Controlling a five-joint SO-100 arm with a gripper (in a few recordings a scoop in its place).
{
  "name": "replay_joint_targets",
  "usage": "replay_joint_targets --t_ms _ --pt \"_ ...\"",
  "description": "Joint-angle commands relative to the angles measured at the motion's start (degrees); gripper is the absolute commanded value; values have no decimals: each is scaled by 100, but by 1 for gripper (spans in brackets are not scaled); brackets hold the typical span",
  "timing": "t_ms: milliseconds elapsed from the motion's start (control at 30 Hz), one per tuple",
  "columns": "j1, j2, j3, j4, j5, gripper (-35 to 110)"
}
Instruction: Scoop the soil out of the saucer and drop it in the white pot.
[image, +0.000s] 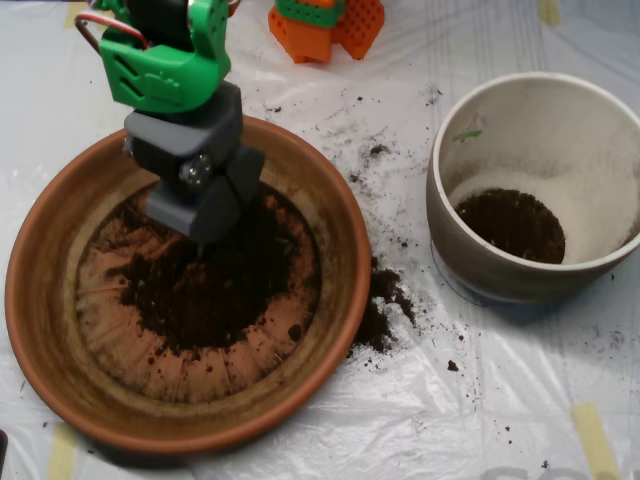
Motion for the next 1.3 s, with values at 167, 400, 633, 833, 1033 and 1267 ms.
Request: replay_joint_targets --t_ms 167,400,633,833,1033,1267 --pt "-853 536 -1283 378 -26 -1" --pt "-1758 1573 -984 176 -325 -1" --pt "-2804 2320 -782 281 -483 -1" --pt "-3937 2628 -62 -246 -896 -1" --pt "-4605 2136 -325 -378 -1134 -1" --pt "-5098 1854 -615 -220 -1248 4"
